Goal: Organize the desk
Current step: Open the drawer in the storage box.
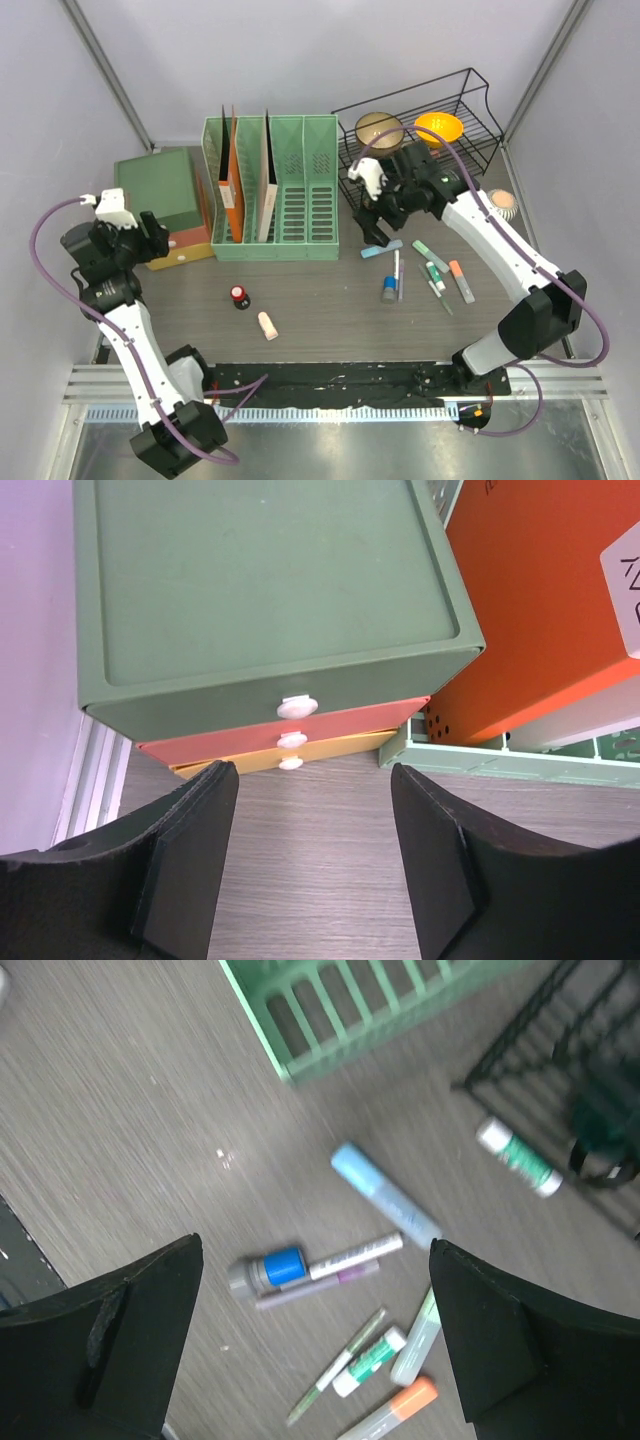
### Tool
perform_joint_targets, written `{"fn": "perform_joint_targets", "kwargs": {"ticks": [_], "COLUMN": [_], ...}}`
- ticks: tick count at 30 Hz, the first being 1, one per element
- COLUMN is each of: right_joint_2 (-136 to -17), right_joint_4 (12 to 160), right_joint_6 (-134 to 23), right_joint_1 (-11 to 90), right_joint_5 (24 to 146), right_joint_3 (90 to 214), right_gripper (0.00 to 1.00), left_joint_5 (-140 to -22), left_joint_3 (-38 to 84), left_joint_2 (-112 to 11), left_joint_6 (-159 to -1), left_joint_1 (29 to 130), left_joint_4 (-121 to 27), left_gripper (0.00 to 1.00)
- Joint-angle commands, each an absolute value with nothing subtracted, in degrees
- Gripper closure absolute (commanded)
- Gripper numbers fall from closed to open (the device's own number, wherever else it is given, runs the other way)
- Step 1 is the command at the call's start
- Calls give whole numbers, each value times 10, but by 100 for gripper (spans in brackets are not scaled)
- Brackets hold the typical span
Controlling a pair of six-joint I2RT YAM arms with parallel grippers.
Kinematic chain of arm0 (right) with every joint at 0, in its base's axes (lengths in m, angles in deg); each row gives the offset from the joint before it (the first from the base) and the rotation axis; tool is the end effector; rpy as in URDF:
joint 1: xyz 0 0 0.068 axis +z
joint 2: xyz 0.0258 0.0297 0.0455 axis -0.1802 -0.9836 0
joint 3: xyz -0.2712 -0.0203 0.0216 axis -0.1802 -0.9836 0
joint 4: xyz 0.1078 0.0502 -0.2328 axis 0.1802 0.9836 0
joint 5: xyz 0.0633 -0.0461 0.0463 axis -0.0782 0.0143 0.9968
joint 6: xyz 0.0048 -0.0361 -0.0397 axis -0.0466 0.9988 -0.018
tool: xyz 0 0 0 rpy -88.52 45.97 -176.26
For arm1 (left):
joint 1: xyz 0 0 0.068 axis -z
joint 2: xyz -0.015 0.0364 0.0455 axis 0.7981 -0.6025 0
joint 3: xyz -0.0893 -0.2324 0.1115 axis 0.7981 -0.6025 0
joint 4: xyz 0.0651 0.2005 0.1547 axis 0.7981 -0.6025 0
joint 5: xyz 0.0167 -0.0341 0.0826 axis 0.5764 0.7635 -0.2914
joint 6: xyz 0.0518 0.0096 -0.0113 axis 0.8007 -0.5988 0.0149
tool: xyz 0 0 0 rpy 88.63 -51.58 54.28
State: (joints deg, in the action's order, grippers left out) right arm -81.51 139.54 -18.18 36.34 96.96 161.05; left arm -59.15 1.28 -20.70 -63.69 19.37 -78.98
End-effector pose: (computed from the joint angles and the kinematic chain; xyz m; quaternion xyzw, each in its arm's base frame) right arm 0.2735 0.1466 0.3416 -0.4888 0.8049 0.1551 0.2986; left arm 0.1511 0.0791 0.3372 -0.0687 0.8250 -0.0362 0.5597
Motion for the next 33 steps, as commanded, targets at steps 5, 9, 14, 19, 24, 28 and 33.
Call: {"fn": "perform_joint_targets", "kwargs": {"ticks": [5, 9, 14, 19, 24, 28, 33], "right_joint_2": [-864, -885, -899, -903, -895, -869, -845], "right_joint_4": [1404, 1406, 1402, 1399, 1405, 1409, 1417], "right_joint_6": [-247, -253, -249, -253, -293, -315, -306], "right_joint_1": [474, 483, 482, 408, 286, 277, 273], "right_joint_5": [885, 858, 778, 730, 781, 775, 746], "right_joint_3": [1816, 1869, 1890, 1881, 1876, 1850, 1819], "right_gripper": [1, 0, 0, 0, 0, 0, 0], "left_joint_5": [-678, -731, -772, -760, -774, -778, -802], "left_joint_3": [-3, -23, -27, -43, -62, -62, -64], "left_joint_2": [-216, -210, -216, -220, -190, -190, -224], "left_joint_6": [-644, -655, -671, -696, -732, -748, -756], "left_joint_1": [253, 282, 295, 308, 314, 315, 315], "left_joint_4": [-792, -779, -779, -762, -713, -685, -641], "left_gripper": [36, 36, 38, 39, 41, 41, 44]}}
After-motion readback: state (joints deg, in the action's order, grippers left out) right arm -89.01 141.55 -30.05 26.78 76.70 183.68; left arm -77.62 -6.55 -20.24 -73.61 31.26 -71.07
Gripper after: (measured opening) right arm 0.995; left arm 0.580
